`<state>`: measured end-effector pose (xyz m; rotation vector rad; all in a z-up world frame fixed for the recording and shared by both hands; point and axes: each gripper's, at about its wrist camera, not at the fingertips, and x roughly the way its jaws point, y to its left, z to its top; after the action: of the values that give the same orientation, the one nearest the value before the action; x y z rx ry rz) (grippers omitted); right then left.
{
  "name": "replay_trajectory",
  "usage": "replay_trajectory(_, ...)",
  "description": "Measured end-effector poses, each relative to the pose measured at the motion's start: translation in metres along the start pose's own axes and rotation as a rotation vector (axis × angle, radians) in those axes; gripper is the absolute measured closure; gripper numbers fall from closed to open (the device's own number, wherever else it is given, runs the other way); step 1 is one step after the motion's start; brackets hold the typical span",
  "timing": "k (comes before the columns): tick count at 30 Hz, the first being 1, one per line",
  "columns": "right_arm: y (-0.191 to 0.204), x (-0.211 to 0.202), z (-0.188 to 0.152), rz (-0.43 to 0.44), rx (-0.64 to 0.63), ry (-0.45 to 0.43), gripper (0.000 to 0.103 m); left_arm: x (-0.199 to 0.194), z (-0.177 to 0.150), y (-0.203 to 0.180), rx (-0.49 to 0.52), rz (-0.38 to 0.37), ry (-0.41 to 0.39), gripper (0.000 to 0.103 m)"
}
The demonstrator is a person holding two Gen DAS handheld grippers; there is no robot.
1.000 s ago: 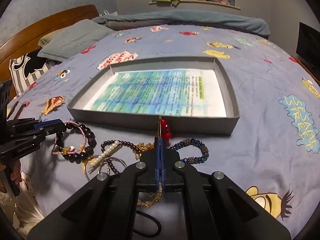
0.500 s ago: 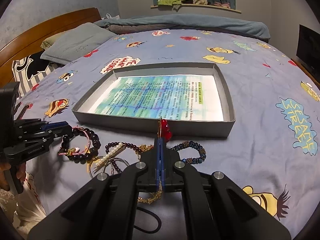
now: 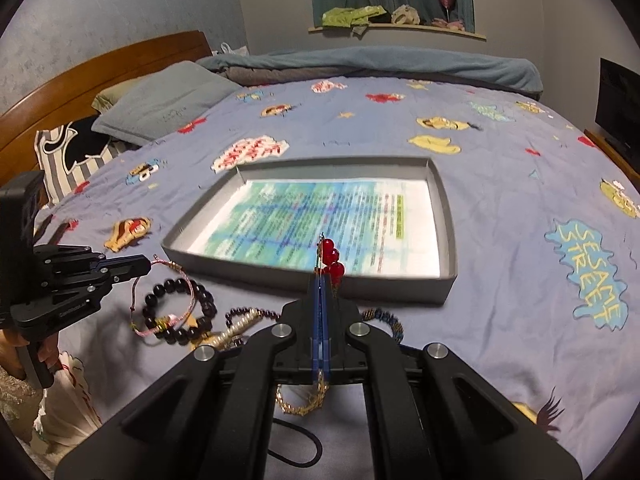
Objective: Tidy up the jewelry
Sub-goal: 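Lift the pink bracelet with the left tool into the tray while the right tool carries the pendant there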
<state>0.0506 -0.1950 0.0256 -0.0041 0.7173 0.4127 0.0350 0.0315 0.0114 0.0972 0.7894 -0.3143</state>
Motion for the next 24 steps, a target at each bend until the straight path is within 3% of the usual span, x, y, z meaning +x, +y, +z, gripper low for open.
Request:
replay_trajectory(5, -0.011, -0.008, 0.030, -0.012, 0.005, -0.057, 0.102, -0.018, 0.033, -0.003, 0.021, -0.027, -0.075, 0.100)
replay_trajectory(13, -0.039, 0.005, 0.077, -0.037, 0.049, -0.100, 0.102, -0.010, 0.098, 0.008, 0.025, 0.013, -0.162, 0.100)
replay_trajectory(17, -0.050, 0.024, 0.094, -0.061, 0.060, -0.096, 0.102, 0.021, 0.121, 0.018, 0.004, 0.013, -0.141, 0.100)
replay_trajectory(24, -0.069, 0.081, 0.107, -0.060, 0.087, -0.025, 0.102, 0.091, 0.133, 0.031, -0.029, 0.028, -0.053, 0.100)
